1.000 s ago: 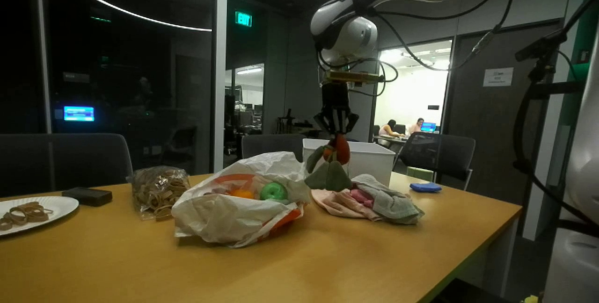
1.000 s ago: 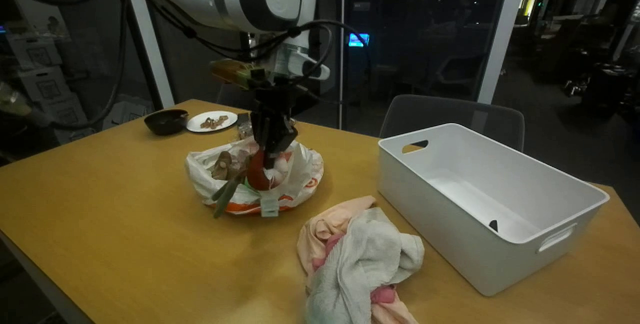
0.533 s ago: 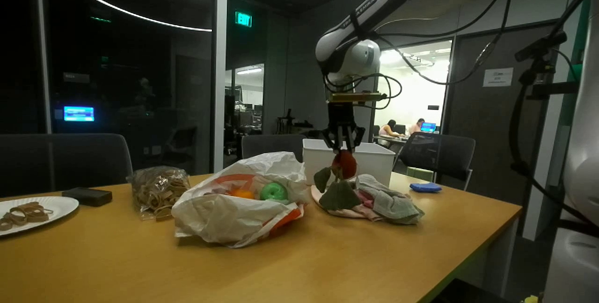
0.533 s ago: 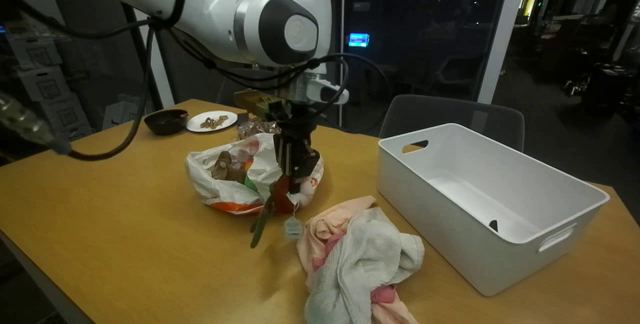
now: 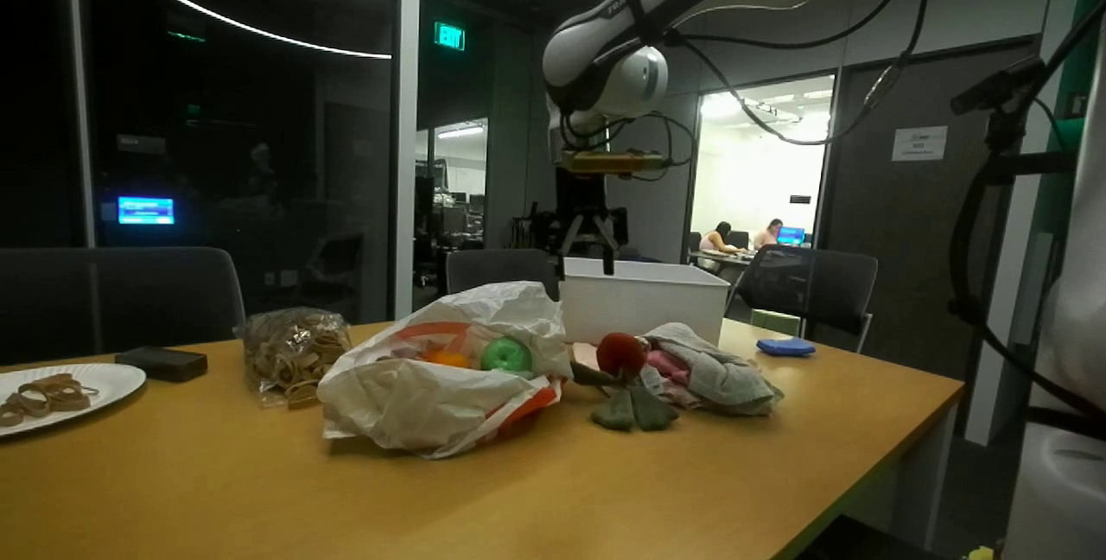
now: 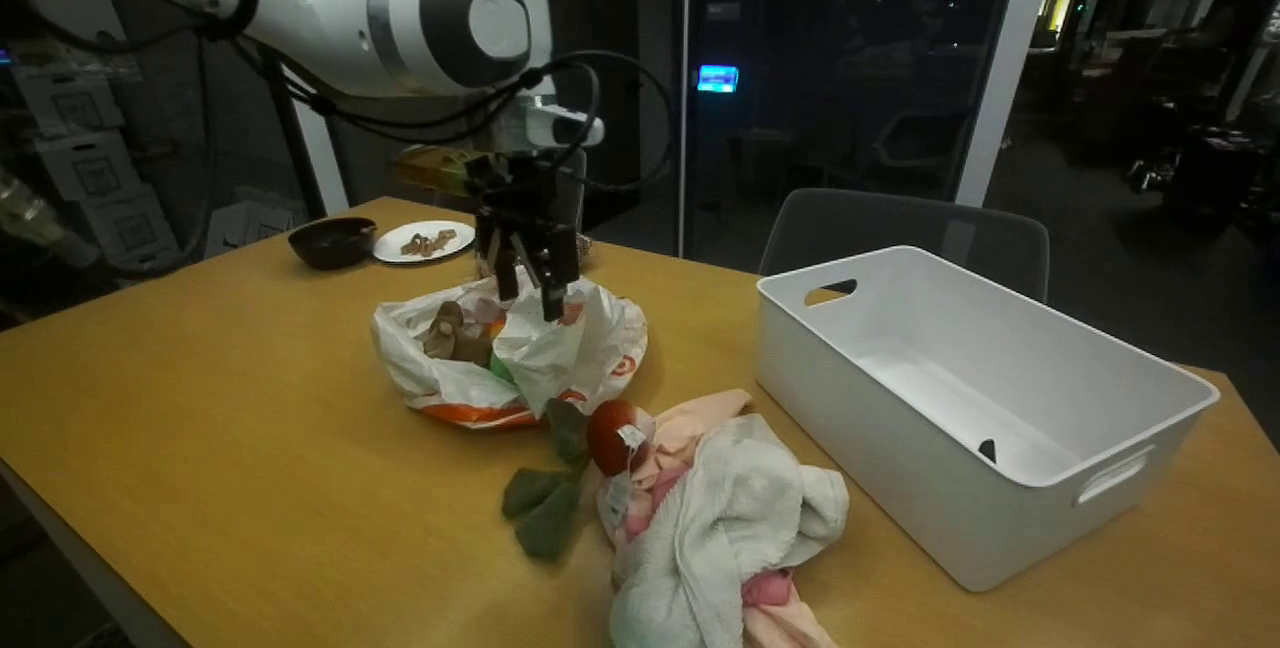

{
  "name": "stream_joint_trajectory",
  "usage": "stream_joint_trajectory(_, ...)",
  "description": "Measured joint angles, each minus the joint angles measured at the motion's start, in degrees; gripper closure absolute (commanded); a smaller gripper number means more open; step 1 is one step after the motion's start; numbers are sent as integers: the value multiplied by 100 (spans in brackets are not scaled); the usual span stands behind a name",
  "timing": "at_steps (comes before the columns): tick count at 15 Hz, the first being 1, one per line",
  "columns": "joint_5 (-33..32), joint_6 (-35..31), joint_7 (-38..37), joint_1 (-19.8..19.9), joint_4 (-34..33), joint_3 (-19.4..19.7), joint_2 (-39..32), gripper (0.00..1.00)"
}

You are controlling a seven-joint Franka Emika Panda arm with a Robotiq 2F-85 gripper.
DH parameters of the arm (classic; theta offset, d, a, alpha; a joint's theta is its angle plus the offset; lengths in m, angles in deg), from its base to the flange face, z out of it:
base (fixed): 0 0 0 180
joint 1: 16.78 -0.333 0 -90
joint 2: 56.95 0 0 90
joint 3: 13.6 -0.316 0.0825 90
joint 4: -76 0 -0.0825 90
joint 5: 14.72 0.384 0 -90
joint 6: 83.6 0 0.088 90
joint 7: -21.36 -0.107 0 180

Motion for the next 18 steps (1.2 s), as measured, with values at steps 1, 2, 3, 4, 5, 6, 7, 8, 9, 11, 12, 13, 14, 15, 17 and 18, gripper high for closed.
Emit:
stream_joint_trajectory(1,117,-59,-5,-115,-33,-122,1,0)
stream_joint_trajectory(2,314,-110,-2,-230,-71,-238,-4,0)
stream_joint_trajectory(3,546,-137,0,-339,-119,-345,-28,0)
stream_joint_trajectory(4,764,-175,0,-433,-167,-433,-72,0)
stream_joint_trajectory(5,954,-212,0,-518,-218,-505,-145,0)
stream_joint_trajectory(6,1071,-240,-2,-576,-273,-550,-242,0)
stream_joint_trajectory(7,1105,-286,-4,-608,-314,-564,-351,0)
stream_joint_trajectory(8,1106,-365,-6,-614,-340,-561,-469,0)
stream_joint_trajectory(9,1106,-449,-10,-608,-354,-536,-584,0)
stream_joint_trajectory(11,1106,-546,-10,-563,-356,-450,-784,0)
stream_joint_trajectory(12,1106,-564,-10,-531,-352,-397,-870,0)
stream_joint_trajectory(13,1107,-568,-10,-504,-343,-347,-944,0)
stream_joint_trajectory(14,1108,-571,-10,-477,-334,-298,-1010,0)
stream_joint_trajectory(15,1111,-578,-9,-451,-321,-254,-1071,0)
stream_joint_trajectory(17,1126,-600,5,-409,-312,-197,-1174,0)
stream_joint_trajectory(18,1130,-620,16,-397,-311,-187,-1221,0)
